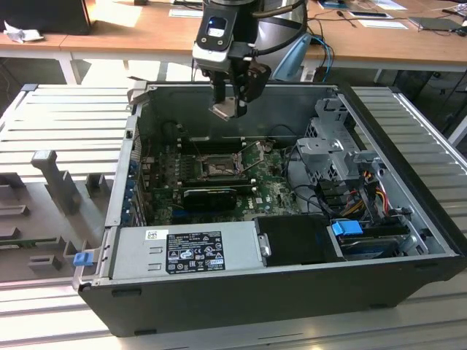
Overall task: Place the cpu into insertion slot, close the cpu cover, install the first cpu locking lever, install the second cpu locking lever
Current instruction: 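Place the cpu into insertion slot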
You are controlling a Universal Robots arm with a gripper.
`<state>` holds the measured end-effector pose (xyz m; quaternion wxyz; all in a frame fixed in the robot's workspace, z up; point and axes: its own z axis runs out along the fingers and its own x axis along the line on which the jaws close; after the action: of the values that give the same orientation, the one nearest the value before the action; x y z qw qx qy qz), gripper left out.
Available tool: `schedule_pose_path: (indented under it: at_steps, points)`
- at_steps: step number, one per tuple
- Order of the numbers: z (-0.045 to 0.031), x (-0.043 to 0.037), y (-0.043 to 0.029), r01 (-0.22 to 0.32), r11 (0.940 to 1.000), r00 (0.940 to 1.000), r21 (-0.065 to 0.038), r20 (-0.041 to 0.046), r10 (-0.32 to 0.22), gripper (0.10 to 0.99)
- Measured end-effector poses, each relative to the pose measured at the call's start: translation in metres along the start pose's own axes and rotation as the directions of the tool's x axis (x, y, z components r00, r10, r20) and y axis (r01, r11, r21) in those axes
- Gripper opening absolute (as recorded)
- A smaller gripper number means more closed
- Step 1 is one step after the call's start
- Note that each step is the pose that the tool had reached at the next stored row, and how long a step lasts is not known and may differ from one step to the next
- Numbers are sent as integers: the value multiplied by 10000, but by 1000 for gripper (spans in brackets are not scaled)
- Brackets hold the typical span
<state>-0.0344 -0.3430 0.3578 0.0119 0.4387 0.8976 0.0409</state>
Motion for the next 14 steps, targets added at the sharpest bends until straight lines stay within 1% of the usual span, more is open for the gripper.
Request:
schedule_pose_path:
  at_steps: [4,9,12,14]
  points:
    - [2,0,0,-224,9997,9997,-4,19,224,529]
    - [5,0,0,-663,9978,9978,-3,68,663,529]
    - [10,0,-1,-902,9959,9959,1,104,902,529]
    - [14,0,-1,-1300,9915,9914,2,151,1300,529]
